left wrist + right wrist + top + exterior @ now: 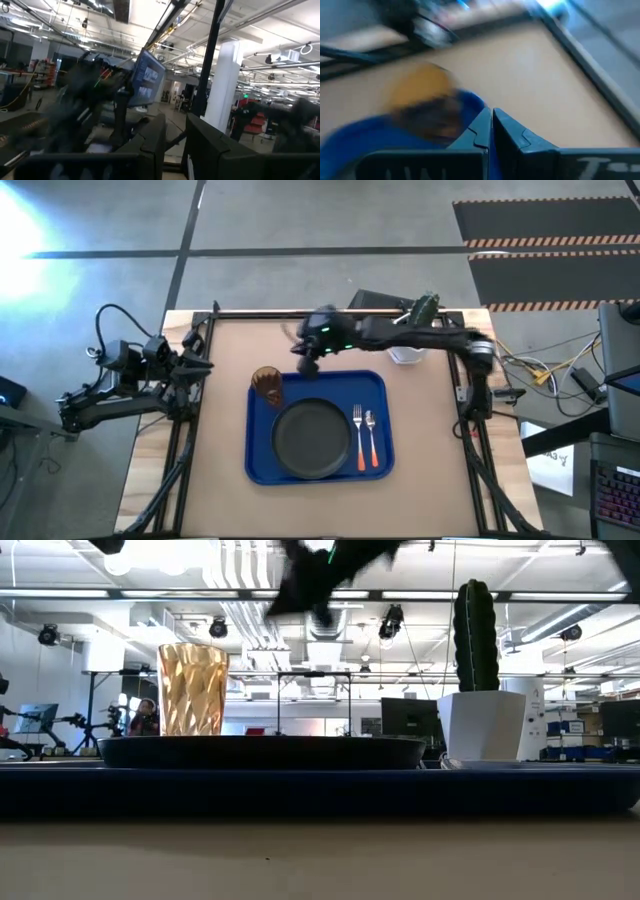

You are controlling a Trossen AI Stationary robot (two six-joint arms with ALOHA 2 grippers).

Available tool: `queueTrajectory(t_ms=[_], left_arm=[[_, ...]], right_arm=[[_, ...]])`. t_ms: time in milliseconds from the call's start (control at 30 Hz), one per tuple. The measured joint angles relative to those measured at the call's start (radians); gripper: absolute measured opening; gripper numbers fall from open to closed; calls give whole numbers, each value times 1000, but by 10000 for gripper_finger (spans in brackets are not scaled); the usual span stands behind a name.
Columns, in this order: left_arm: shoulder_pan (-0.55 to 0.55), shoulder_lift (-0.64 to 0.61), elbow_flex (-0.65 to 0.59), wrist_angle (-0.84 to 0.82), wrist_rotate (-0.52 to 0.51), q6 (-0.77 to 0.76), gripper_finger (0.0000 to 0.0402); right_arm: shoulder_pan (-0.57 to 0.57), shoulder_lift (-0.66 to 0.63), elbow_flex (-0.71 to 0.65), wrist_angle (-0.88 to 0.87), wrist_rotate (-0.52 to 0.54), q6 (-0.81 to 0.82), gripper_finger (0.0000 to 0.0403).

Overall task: Pick and place plate/cup/fork/spoon on tray
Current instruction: Adjust the blue tray on the table

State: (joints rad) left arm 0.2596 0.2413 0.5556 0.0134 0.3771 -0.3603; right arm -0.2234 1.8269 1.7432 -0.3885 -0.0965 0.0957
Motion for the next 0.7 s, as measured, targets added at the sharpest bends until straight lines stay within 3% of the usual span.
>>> queueTrajectory(t_ms=[100, 333, 500, 700], left_arm=[[0, -1, 0, -6, 0, 0, 58], [0, -19, 0, -18, 1, 37, 58], [0, -51, 3, -184, 10, 231, 58], [0, -67, 1, -304, 10, 277, 58]], right_arm=[[53, -162, 1, -13, -42, -84, 8], [231, -471, 4, -135, -9, -170, 8], [388, -556, 4, -289, -10, -196, 8], [541, -589, 3, -451, -11, -241, 9]])
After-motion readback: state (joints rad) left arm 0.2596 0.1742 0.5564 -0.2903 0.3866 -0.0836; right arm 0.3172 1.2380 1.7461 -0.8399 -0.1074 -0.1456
